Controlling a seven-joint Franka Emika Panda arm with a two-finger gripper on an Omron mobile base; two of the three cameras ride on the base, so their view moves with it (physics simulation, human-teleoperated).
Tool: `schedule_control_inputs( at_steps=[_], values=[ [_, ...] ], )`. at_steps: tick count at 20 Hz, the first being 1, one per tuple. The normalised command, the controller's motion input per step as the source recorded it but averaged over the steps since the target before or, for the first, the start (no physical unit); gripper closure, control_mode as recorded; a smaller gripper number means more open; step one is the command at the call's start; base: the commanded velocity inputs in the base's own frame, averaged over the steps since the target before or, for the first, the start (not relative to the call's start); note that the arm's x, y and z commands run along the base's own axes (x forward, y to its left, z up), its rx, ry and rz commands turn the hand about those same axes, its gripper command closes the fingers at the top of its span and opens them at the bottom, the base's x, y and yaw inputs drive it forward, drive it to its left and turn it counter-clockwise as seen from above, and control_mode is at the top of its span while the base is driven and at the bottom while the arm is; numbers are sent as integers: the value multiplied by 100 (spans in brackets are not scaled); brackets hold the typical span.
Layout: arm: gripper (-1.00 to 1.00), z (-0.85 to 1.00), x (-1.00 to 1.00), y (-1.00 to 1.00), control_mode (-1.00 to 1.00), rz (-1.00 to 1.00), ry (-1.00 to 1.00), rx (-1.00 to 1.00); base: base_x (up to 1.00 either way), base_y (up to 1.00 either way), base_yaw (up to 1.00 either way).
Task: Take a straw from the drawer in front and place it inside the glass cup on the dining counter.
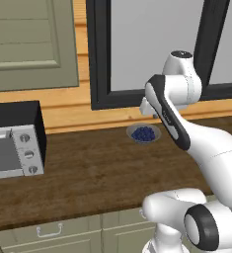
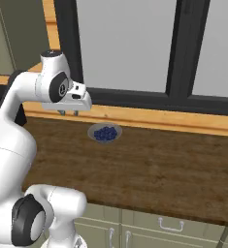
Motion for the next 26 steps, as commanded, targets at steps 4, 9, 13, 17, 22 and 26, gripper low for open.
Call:
schedule_control_inputs(
  at_steps=[4,9,13,17,22,26],
  values=[
    [-100,0,0,0,100,0,0,0,-5,0,0],
    [-100,0,0,0,100,0,0,0,-87,0,0],
    [-100,0,0,0,100,0,0,0,-74,-5,2],
    [-100,0,0,0,100,0,0,0,-6,-51,31],
    [-100,0,0,0,100,0,0,0,0,-73,64],
    [-100,0,0,0,100,0,0,0,0,-75,65]
  ],
)
